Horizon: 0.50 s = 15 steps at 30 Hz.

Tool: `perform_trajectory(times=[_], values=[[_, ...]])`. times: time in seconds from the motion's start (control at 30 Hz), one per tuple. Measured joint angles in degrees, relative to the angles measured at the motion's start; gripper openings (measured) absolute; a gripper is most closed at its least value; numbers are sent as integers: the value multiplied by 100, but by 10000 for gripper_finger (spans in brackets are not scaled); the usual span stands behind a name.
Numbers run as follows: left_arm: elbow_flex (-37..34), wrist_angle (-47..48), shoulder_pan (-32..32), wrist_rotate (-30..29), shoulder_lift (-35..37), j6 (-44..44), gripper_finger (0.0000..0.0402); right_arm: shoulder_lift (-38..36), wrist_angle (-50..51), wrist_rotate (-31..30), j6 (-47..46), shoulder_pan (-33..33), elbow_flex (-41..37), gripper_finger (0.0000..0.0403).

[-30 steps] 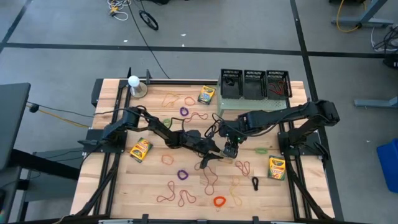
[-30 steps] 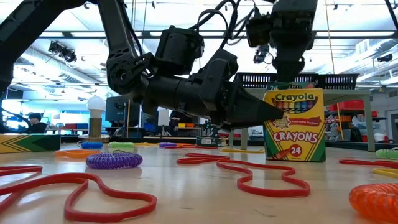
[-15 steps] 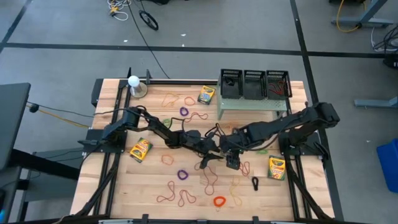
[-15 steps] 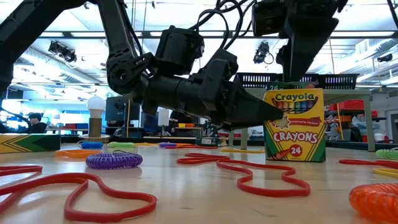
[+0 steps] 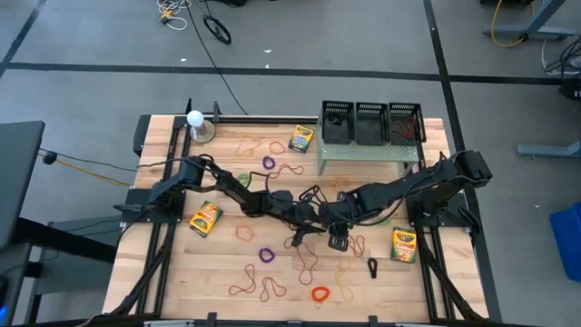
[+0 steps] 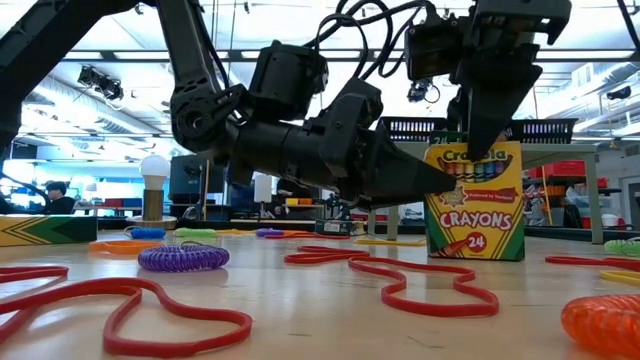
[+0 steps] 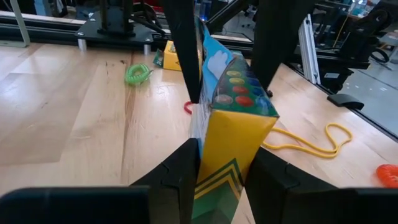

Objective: Pick & Place Office Desk Supplies
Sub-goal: Put the yellow crayon box into the middle black basket on the shelf

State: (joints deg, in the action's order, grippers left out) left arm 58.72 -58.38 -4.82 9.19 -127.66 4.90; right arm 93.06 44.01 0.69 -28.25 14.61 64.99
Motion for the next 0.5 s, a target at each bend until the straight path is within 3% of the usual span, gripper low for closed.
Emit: perform_trajectory(times=[0.17, 0.33, 0.5], values=[[-26, 57, 2, 81, 29, 27, 120, 0, -19, -203, -2, 89, -2, 112], [-261, -9, 7, 78, 176, 47, 126, -2, -81, -361, 3, 133, -2, 103], [-526, -1, 94, 125, 453, 110, 180, -9, 22, -356, 146, 140, -2, 103]])
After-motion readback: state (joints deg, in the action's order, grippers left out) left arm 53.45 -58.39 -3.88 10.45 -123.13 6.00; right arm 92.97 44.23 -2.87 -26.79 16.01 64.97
